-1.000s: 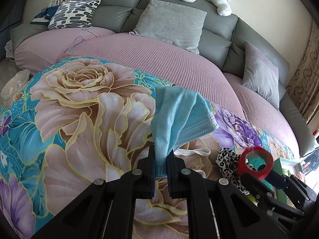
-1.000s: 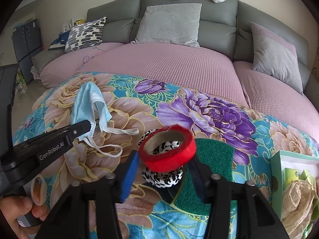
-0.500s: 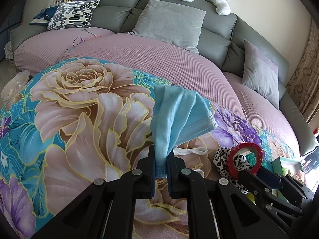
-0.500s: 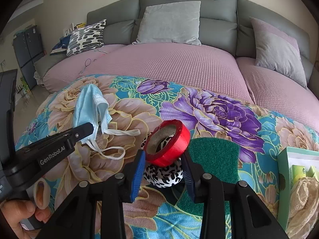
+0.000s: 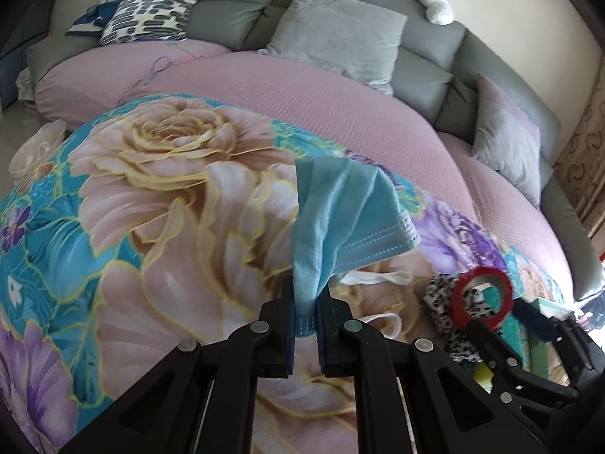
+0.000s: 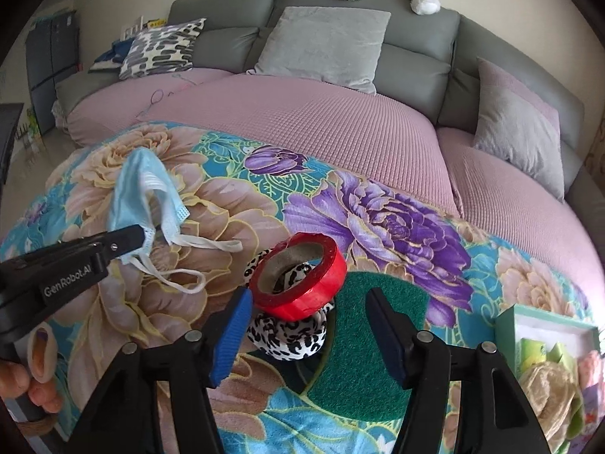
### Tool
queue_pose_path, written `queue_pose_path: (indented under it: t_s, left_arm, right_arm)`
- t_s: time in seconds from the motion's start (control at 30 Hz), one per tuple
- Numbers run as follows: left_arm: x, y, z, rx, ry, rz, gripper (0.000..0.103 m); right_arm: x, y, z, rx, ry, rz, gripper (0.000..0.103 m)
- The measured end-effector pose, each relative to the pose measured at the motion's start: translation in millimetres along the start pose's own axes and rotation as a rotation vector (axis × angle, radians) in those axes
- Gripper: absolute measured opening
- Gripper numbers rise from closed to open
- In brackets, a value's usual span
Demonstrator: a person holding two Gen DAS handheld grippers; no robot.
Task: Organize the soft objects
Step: 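Lift the mask and tape roll with both grippers toward the tray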
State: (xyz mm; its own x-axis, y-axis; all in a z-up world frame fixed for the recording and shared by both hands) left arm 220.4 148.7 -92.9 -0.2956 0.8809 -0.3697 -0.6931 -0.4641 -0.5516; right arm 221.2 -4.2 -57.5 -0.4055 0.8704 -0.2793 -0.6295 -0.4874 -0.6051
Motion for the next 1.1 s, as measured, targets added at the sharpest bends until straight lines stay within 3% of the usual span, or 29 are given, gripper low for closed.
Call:
queue_pose_path:
  t_s: [0.4,0.57,1.1]
  left_arm:
    - [10.2,2.7,-5.1,0.023,-0.013,0.022,0.009]
    - [9.9,2.8,-5.4,0.024,-0.013,0.021,0.009]
    - [9.6,-3.2,5.0,-0.008,-0.003,0.048,0.009]
  right_arm:
    - [15.7,-11.0,-9.7,0.008,0.107,0.246,0.069]
    - [17.1,-8.0,-16.3,0.036,0.082,0.251,0.062]
    - [11.1,-9.2,6.4,0.005,0.059,0.160,0.061]
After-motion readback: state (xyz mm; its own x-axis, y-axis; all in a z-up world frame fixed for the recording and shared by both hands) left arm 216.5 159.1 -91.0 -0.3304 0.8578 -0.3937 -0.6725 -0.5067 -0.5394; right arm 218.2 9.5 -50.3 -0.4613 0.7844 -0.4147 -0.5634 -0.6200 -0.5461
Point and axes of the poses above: each gripper's, at about its wrist camera, not at the fingertips, and z roughly against the way its jaws point, x to its left, y to its underside, the point moved 9 cm from there along -z, roughly the way its jaws point, and after that the axes turned 8 degrees about z, right-handed, at the moved point
